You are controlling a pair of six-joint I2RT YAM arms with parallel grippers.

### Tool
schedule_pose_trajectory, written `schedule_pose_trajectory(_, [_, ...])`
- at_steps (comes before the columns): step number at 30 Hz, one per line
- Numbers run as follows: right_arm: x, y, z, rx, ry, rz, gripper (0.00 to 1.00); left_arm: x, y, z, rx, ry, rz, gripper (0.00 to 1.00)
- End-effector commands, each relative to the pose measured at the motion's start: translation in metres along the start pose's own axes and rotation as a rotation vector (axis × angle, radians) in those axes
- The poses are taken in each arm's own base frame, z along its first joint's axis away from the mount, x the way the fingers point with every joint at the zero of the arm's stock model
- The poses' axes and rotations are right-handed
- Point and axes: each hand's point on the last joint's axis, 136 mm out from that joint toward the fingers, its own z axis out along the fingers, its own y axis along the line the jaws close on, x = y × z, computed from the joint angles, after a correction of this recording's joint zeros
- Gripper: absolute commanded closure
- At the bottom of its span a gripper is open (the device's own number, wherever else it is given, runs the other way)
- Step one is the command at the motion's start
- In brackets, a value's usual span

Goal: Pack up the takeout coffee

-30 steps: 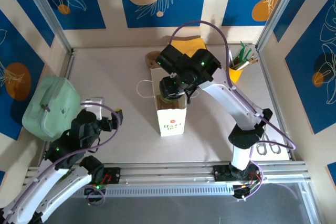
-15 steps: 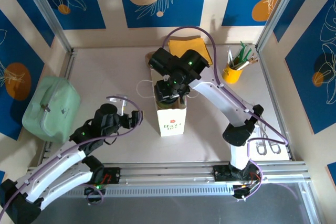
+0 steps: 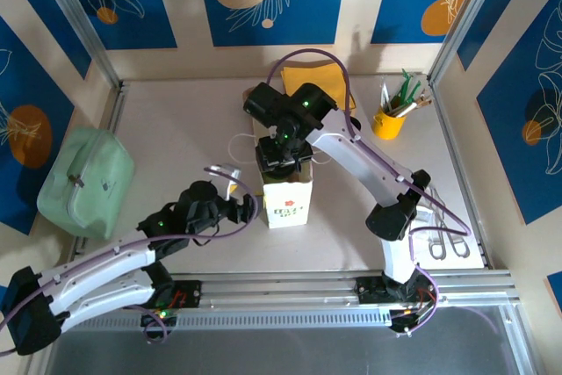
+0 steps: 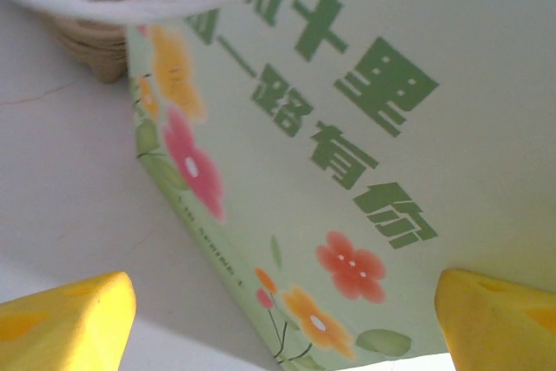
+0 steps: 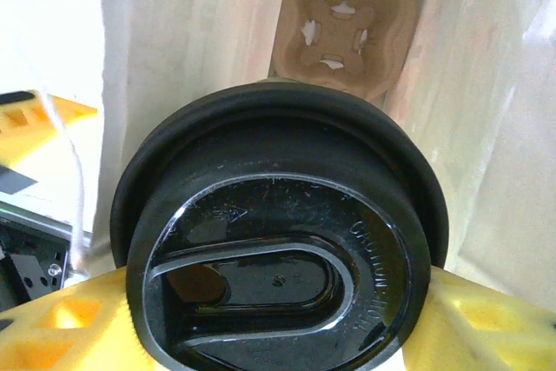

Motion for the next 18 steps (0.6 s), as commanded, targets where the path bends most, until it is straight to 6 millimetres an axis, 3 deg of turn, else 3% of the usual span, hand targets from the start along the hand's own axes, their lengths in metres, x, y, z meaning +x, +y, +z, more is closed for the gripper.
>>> schedule_pose_trajectory(1, [0.034,-0.021,0.0,0.069,0.153,0.0,0.39,-0.012,-0.014,0.002,0.033,-0.056,0.049,0.11])
schedule_pose_trajectory(6, [0.036,-0.023,0.003,0.079,0.167,-0.005,0.39,-0.012,-0.026,0.004,0.069,-0.06,0.08,0.11])
schedule_pose_trajectory(18, [0.034,-0.024,0.011,0.084,0.193,-0.027,0.39,-0.016,-0.012,-0.021,0.007,-0.086,0.137,0.11])
